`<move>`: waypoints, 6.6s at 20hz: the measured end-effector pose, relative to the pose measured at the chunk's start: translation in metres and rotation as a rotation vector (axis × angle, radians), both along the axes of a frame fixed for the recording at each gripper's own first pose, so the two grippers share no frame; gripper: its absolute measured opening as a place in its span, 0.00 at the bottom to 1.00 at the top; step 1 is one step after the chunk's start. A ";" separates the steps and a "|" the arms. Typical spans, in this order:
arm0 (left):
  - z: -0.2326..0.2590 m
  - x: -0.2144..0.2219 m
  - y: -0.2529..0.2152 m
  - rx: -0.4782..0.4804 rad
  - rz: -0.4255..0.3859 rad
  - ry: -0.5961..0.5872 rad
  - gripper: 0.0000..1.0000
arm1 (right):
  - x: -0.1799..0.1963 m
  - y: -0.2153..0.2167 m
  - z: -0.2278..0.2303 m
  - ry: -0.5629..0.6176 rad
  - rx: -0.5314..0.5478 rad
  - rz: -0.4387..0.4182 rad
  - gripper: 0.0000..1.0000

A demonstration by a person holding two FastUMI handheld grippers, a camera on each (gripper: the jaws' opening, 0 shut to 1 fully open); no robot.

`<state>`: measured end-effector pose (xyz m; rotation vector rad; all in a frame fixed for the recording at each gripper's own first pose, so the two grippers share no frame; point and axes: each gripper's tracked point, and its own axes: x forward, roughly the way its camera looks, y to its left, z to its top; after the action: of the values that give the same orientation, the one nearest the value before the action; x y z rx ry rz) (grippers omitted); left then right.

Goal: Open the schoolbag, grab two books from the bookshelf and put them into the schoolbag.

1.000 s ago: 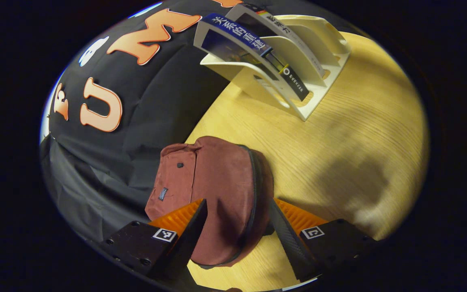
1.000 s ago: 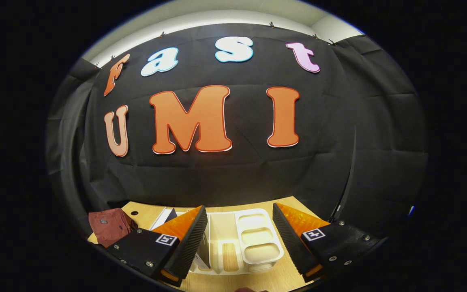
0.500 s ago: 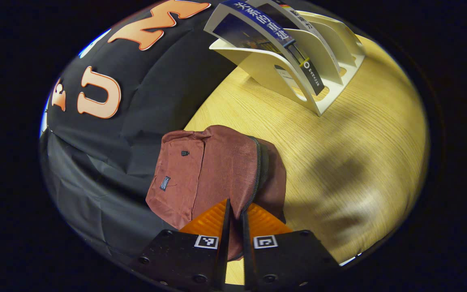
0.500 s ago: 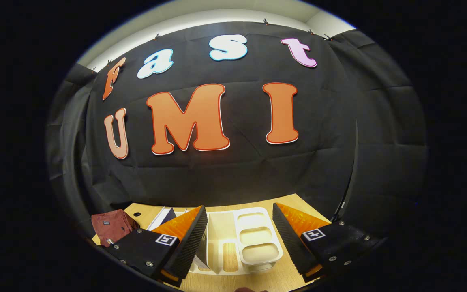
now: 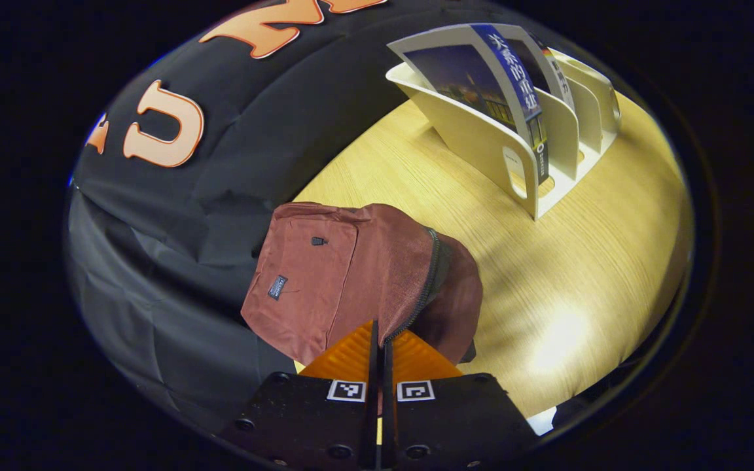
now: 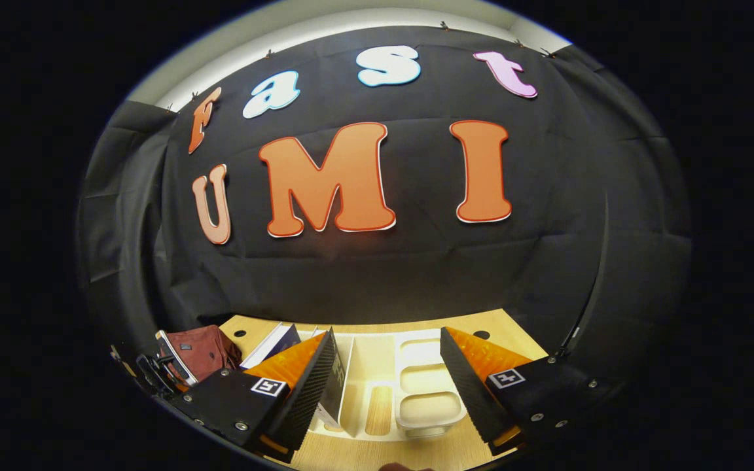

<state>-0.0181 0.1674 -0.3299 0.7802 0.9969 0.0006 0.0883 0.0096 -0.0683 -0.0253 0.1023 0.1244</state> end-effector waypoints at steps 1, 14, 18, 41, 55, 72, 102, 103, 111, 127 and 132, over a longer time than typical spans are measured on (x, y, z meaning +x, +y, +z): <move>0.006 0.000 0.000 -0.023 0.003 0.009 0.03 | 0.001 0.003 -0.001 0.009 -0.007 0.008 0.96; 0.060 0.025 0.036 -0.395 -0.049 0.189 0.02 | 0.002 0.103 -0.016 0.176 -0.112 -0.034 0.96; 0.076 0.040 0.053 -0.457 -0.113 0.245 0.02 | 0.008 0.141 -0.029 0.264 -0.145 -0.026 0.96; 0.103 0.079 0.097 -0.590 -0.223 0.416 0.02 | 0.082 0.205 -0.141 1.038 -0.295 0.078 0.97; 0.098 0.089 0.100 -0.617 -0.223 0.477 0.02 | 0.083 0.193 -0.214 1.315 -0.363 -0.031 0.74; 0.104 0.087 0.104 -0.611 -0.247 0.458 0.02 | 0.058 0.193 -0.096 1.173 -0.219 -0.031 0.50; 0.139 0.110 0.096 -0.547 -0.312 0.454 0.02 | -0.050 0.372 -0.150 1.035 0.710 0.193 0.51; 0.140 0.111 0.094 -0.551 -0.310 0.453 0.02 | -0.046 0.376 -0.157 1.025 0.729 0.193 0.51; 0.138 0.109 0.089 -0.563 -0.287 0.453 0.02 | -0.034 0.404 -0.206 1.030 0.822 0.161 0.51; 0.129 0.096 0.061 -0.584 -0.346 0.479 0.02 | 0.026 0.468 -0.263 0.927 0.915 0.193 0.41; 0.127 0.092 0.060 -0.611 -0.328 0.472 0.02 | 0.038 0.469 -0.273 0.867 0.935 0.097 0.41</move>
<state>0.0737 0.2277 -0.2029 0.3688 1.2119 -0.7684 0.1262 0.4786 -0.3410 0.9660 0.8998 0.2641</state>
